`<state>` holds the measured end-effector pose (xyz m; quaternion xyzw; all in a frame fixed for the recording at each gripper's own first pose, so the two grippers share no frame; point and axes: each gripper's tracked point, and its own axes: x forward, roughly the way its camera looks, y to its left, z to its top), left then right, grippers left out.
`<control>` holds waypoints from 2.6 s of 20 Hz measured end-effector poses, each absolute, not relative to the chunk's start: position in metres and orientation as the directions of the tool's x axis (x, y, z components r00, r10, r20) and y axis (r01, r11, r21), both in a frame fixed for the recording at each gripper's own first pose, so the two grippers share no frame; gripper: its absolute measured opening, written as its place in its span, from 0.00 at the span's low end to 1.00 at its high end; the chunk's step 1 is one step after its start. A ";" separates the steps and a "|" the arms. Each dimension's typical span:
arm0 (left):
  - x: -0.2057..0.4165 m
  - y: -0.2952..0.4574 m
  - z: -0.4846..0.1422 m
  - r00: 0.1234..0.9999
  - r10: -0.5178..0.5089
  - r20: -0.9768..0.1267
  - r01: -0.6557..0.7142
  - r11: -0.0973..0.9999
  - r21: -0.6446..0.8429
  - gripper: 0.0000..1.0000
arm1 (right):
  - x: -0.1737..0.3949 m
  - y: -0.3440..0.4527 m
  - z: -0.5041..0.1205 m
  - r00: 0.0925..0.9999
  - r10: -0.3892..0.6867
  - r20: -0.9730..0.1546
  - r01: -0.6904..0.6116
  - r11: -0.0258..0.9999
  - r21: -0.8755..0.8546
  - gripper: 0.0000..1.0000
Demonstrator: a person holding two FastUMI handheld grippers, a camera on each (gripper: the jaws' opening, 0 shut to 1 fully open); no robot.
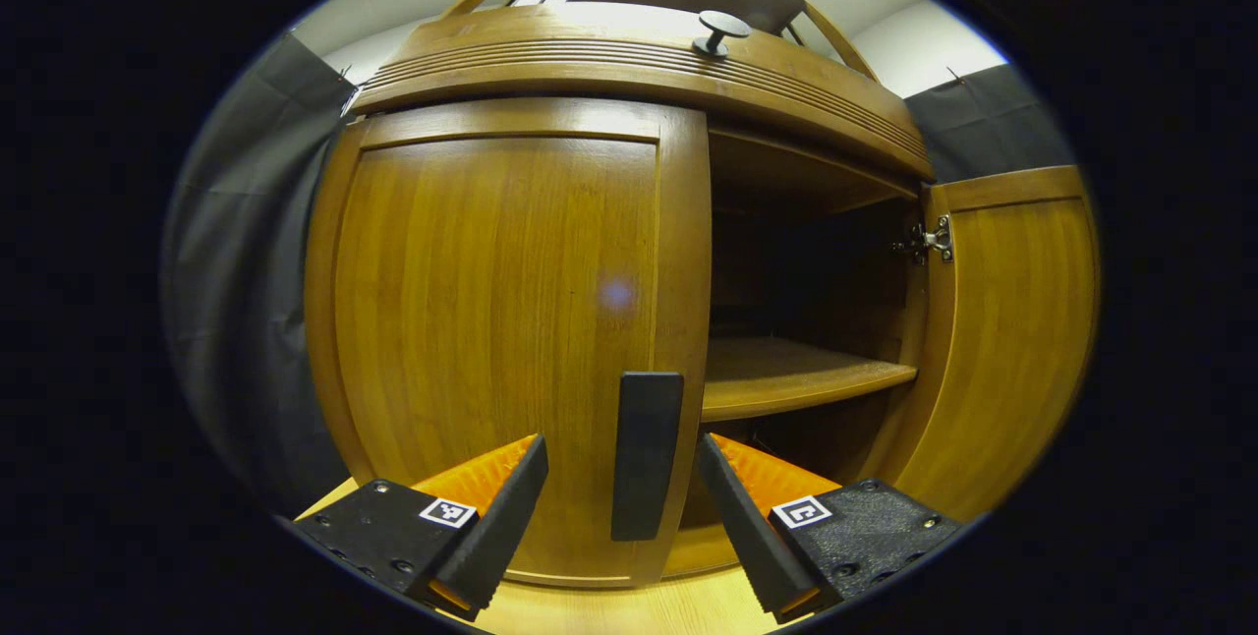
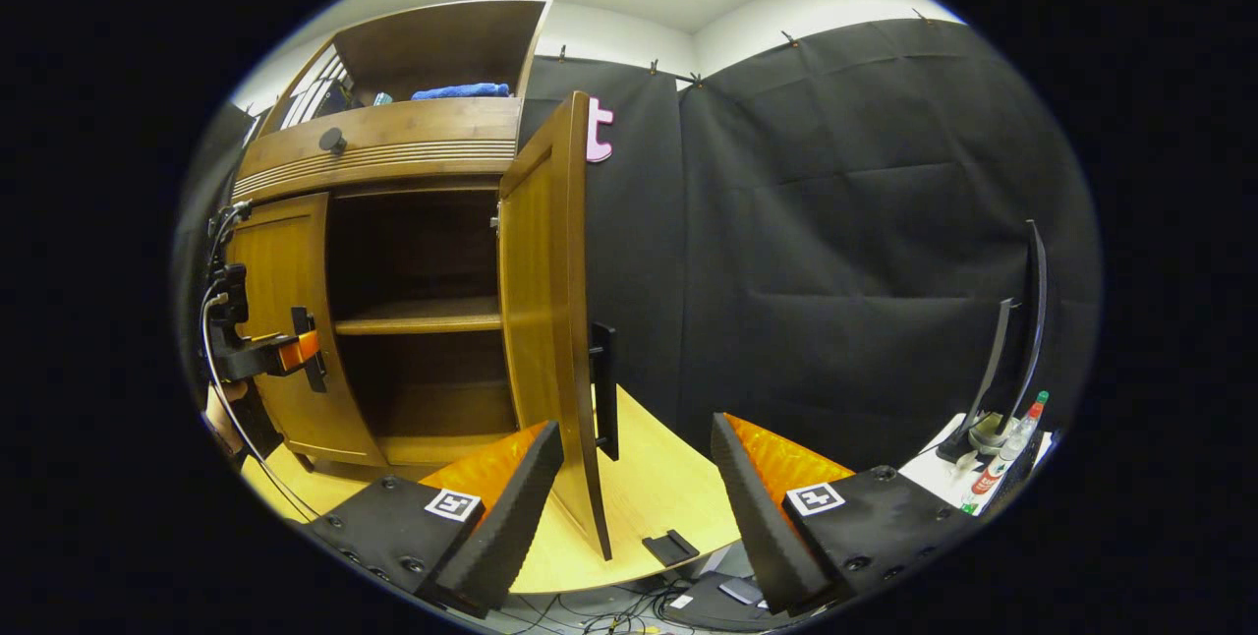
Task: Open the right door of the double-door shoe cabinet with the right hand, and open the left door with the left hand.
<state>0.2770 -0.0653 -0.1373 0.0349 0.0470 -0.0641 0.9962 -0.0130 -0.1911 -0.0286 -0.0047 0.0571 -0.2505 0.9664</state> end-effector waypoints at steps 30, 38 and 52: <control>0.222 -0.058 -0.143 0.969 -0.214 -0.126 0.220 0.975 0.035 0.18 | 0.013 -0.150 -0.021 0.929 -0.352 -0.112 0.356 0.934 0.021 1.00; 0.158 -0.019 -0.132 0.964 -0.235 -0.122 0.241 0.970 0.034 0.14 | 0.036 -0.103 -0.022 0.959 -0.262 -0.105 0.269 0.962 0.051 0.92; 0.072 0.120 -0.107 0.994 -0.069 -0.083 0.074 0.996 0.052 0.00 | 0.057 0.012 -0.021 0.989 -0.102 -0.104 0.102 0.995 0.000 0.92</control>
